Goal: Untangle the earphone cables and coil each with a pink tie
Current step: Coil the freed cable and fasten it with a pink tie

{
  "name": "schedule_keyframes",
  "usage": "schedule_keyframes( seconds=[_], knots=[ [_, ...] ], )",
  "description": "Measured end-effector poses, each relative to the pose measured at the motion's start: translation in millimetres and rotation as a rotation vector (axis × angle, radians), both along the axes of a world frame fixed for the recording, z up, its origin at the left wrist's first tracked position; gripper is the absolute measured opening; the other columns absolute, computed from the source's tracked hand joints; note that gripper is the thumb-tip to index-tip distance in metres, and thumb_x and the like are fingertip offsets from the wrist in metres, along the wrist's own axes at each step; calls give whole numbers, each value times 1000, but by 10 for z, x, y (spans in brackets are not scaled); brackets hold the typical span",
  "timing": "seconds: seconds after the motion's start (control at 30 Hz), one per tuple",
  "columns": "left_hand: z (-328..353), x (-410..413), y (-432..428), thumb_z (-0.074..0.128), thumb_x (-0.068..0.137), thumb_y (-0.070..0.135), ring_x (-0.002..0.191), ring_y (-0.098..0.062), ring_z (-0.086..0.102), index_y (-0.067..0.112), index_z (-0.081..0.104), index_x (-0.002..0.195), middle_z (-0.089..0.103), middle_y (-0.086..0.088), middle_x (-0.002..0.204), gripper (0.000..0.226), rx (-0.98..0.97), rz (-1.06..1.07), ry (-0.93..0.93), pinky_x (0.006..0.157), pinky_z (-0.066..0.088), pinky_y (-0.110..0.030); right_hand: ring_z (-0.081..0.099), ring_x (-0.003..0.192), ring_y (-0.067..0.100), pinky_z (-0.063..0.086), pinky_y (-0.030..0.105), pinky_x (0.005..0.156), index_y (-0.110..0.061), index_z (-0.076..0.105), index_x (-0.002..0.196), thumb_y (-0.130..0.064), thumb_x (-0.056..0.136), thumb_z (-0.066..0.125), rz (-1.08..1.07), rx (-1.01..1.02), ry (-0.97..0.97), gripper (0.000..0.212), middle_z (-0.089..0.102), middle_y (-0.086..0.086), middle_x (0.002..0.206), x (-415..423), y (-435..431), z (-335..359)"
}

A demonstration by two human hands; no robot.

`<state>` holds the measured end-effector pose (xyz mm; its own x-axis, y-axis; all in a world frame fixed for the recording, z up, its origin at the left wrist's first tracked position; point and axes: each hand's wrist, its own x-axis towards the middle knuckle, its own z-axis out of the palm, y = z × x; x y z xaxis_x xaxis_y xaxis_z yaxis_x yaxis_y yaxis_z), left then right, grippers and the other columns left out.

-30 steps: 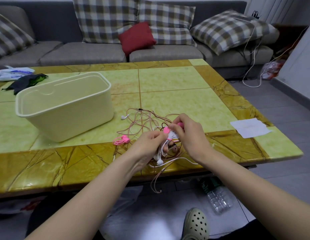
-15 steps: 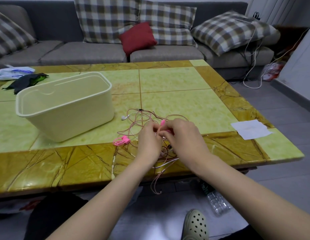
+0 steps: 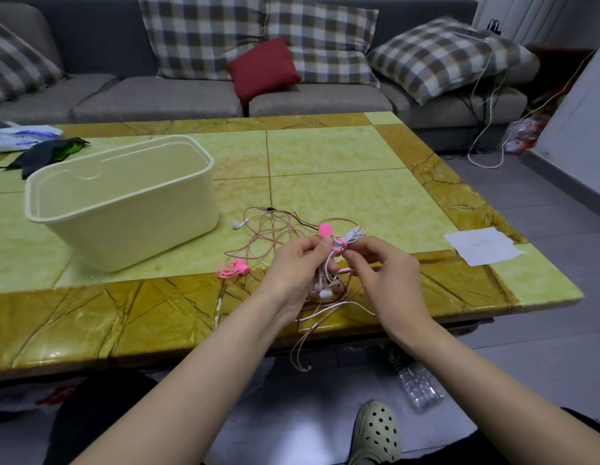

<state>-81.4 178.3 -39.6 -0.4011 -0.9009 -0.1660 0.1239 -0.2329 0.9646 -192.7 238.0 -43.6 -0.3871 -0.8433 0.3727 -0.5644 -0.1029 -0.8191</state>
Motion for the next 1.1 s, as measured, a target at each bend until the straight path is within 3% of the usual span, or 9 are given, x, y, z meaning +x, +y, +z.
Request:
schedule_keyframes(
  seconds=[0.13,0.3,0.53,0.7,0.8,0.87,0.93,1.03,1.1],
  knots=[
    [36,21,44,56,93,18,57,-15,55,14,66,85,60,-1,54,13,-62,28,-51,49,36,-25,60,67,-2,42,2,61,-20,70,86,-10,85,68,0,14,101,11,67,-6,78,-3,-24,3],
    [10,17,53,56,93,19,61,-9,56,17,69,84,61,0,61,16,-139,57,-111,56,42,-25,63,73,24,53,39,68,-11,73,90,-13,85,67,4,-7,371,8,67,6,81,-9,-71,-21],
    [44,50,69,61,90,17,55,0,52,9,71,92,64,0,73,12,-211,54,-102,57,43,-10,58,66,21,41,27,58,-12,71,92,-11,85,65,40,-24,524,9,61,2,77,10,-42,1],
    [70,89,36,58,92,19,48,1,45,11,69,78,52,10,49,19,-276,73,-258,51,37,-11,63,79,20,44,30,74,-12,73,92,-19,92,57,106,137,265,17,71,6,84,72,-24,35],
    [56,128,34,59,91,21,50,-4,44,11,70,82,54,7,52,18,-289,75,-312,53,36,-17,64,68,16,48,31,68,-13,69,80,-46,93,49,72,345,164,40,69,5,70,24,-36,98],
    [44,150,31,61,90,23,46,2,43,14,70,84,53,13,47,14,-305,72,-347,50,36,-12,61,64,4,47,17,62,-15,58,93,-51,90,51,42,374,130,37,64,-5,78,-22,-55,134],
    [49,151,30,62,90,25,44,4,44,16,70,83,53,16,44,14,-319,52,-382,50,35,-13,60,63,2,50,12,61,-20,49,106,-45,89,56,78,342,108,31,57,-10,85,-32,-82,167],
    [68,132,24,61,90,26,54,-5,46,17,70,78,56,6,56,17,-331,52,-428,54,35,-18,67,64,16,57,38,68,-15,61,94,-29,89,62,130,302,64,15,65,0,75,-50,-160,188],
    [87,123,29,59,91,25,54,-8,45,18,66,74,54,0,58,21,-319,58,-439,50,34,-17,67,60,14,58,37,67,-11,65,86,-22,88,63,133,289,1,11,66,5,71,-73,-204,211]
  ],
)
